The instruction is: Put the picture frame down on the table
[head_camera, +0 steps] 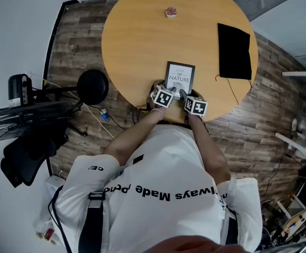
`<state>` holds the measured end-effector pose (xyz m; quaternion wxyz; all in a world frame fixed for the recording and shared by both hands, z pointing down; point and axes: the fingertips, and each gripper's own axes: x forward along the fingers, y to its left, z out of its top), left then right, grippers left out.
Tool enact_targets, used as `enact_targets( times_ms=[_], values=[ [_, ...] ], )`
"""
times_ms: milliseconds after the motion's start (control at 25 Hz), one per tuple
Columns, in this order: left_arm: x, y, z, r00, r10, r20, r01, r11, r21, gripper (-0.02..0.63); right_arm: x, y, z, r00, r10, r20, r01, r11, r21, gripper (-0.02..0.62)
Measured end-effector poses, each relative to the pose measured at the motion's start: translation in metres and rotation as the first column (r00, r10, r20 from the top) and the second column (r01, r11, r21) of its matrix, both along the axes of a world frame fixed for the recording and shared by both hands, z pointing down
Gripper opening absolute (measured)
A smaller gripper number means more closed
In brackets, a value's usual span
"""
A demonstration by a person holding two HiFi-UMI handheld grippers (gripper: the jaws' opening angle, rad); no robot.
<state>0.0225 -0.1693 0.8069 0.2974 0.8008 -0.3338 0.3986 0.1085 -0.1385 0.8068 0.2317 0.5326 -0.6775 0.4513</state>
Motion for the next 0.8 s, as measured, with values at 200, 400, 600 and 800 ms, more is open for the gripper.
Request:
enact_targets(
  times_ms=[200,400,600,800],
  values=[
    [-0.003,0.0,-0.002,1.0,-0.006,-0.003,0.006,1.0,-0.001,0.268,-0.002,0.0,0.0,1.0,-0.001,-0.004,0.001,1.0,-0.001,0.244],
    [-0.006,0.001,-0.001,1.0,-0.017,-0.007,0.017,1.0,0.0,0.27,-0.001,0.001,-0.004,1.0,-0.016,-0.013,0.016,1.0,0.015,0.245],
    [-0.006,0.002,-0.008,0.999,-0.028,-0.032,0.029,1.0,0.008,0.27,0.002,0.001,-0.01,1.0,-0.015,-0.022,0.016,0.999,0.035,0.244],
    [-0.005,-0.002,-0.025,0.997,-0.032,-0.077,0.035,0.998,0.044,0.268,0.007,-0.005,-0.027,0.999,-0.027,-0.03,0.029,0.995,0.094,0.244]
  ],
)
